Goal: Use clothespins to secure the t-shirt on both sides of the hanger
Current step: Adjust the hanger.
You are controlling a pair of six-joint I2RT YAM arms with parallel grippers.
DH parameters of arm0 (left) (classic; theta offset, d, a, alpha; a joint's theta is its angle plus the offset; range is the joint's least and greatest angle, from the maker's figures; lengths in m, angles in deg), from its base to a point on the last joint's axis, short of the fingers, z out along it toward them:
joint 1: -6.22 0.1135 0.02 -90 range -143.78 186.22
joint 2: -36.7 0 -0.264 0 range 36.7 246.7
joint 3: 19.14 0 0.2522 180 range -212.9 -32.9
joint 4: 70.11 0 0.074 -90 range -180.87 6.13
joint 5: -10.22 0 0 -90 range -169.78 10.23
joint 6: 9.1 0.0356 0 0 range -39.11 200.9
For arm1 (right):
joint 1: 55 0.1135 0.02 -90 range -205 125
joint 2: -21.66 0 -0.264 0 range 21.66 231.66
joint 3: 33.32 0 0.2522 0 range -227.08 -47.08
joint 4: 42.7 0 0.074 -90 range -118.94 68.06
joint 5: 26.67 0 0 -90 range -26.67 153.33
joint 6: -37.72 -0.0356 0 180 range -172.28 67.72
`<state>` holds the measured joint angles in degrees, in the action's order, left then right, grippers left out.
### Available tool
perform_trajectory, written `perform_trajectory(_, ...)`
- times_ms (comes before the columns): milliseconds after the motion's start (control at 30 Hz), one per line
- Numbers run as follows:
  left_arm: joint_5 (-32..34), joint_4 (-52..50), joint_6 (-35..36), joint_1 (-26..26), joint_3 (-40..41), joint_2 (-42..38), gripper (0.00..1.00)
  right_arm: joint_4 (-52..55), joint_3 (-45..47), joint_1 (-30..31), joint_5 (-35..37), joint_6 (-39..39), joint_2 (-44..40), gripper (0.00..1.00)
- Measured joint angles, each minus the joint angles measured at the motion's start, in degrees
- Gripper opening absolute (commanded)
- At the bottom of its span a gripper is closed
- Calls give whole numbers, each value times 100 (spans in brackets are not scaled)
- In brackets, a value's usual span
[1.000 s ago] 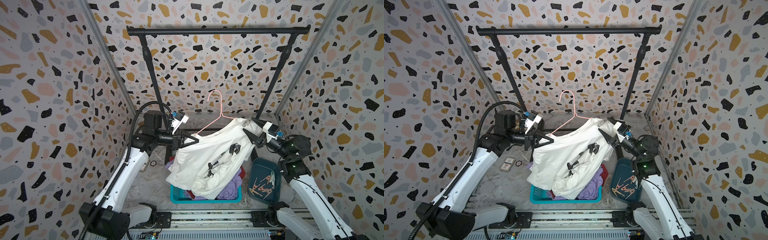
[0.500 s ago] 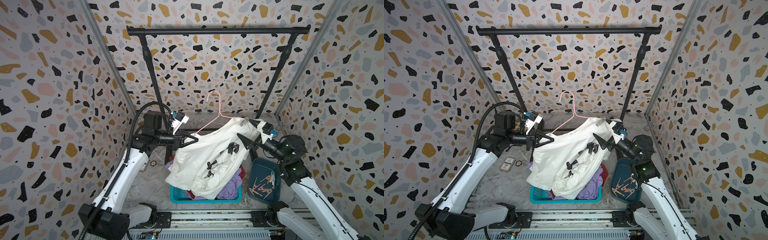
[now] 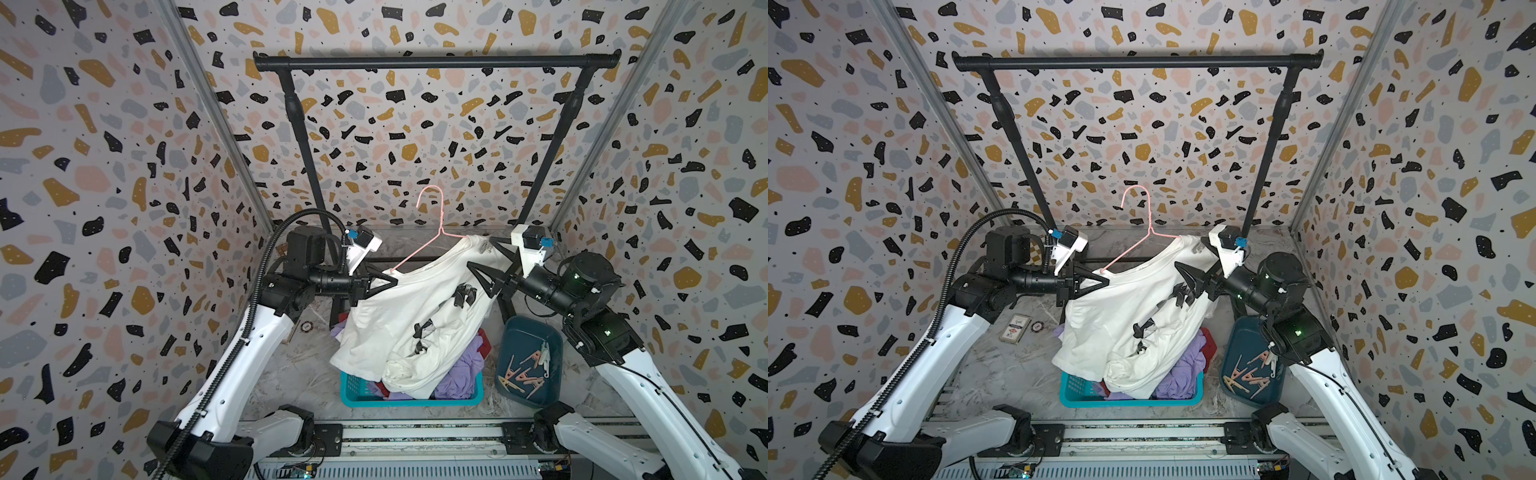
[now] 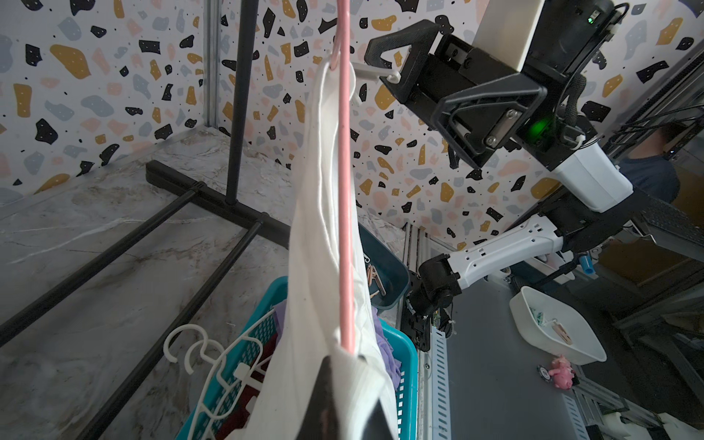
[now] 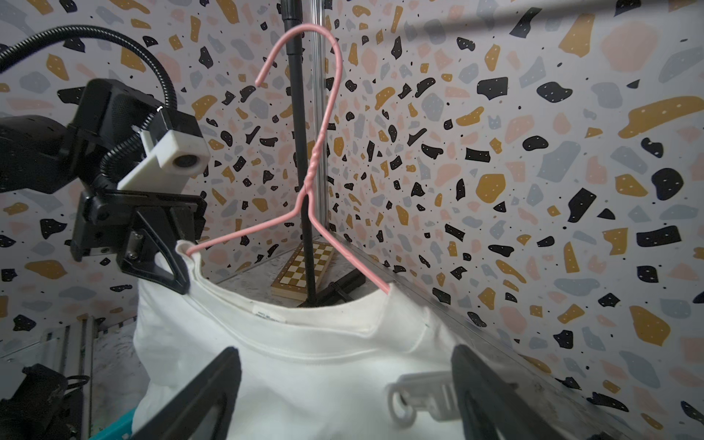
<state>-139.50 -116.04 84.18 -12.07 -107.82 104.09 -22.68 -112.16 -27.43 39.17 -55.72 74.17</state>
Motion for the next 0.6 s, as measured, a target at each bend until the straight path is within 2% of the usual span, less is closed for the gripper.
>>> perform_trajectory(233, 243, -17, 105, -55, 74, -33, 0, 490, -798, 393, 404, -396, 511, 87)
perform_trajectory(467, 560, -35, 162, -66, 122, -155, 0, 719, -1119, 470, 713, -699, 667, 87)
perform_trajectory(600, 726, -37, 157, -66, 122, -216, 0, 927, -1388, 470, 1150, -874, 660, 85)
